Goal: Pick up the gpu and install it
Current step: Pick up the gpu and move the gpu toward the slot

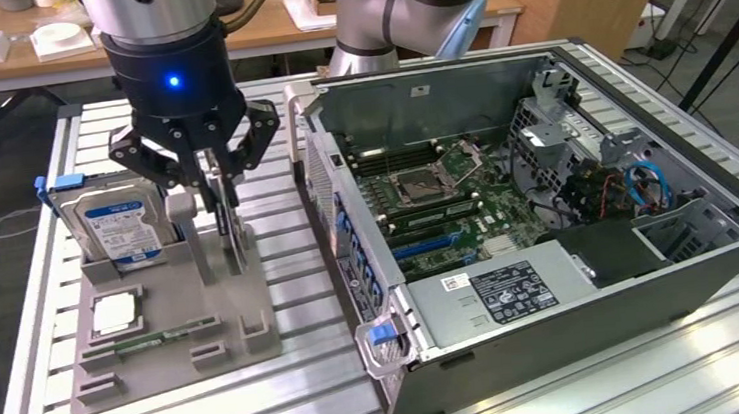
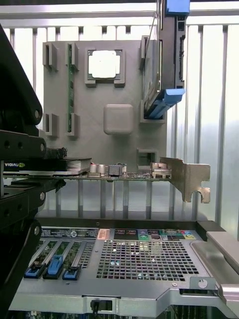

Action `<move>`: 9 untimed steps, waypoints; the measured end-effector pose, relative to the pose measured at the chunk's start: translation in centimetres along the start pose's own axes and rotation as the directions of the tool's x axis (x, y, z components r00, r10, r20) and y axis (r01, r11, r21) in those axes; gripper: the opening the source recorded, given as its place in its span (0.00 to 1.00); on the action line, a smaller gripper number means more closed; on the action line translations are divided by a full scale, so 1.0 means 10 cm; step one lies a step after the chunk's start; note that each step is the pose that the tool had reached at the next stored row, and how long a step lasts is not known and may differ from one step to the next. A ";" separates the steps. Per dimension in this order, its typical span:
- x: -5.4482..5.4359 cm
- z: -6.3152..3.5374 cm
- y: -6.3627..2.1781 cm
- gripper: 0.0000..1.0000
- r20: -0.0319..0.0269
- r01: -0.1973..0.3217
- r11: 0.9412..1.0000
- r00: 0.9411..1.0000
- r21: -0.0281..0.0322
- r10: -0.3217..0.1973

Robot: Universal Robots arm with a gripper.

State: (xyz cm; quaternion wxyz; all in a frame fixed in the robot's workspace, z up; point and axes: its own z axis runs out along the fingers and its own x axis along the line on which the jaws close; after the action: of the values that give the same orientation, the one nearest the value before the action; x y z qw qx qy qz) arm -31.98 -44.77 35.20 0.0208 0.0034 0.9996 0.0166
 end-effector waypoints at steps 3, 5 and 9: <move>-0.02 0.002 0.000 0.26 0.000 0.000 1.000 1.000 0.000 0.000; -0.04 0.003 0.000 0.26 0.000 0.000 1.000 1.000 0.000 0.000; -0.07 0.005 0.001 0.26 0.000 0.000 1.000 1.000 0.000 0.000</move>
State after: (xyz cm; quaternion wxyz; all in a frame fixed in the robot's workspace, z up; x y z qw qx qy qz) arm -31.29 -44.77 35.18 0.0209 0.0035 0.9996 0.0166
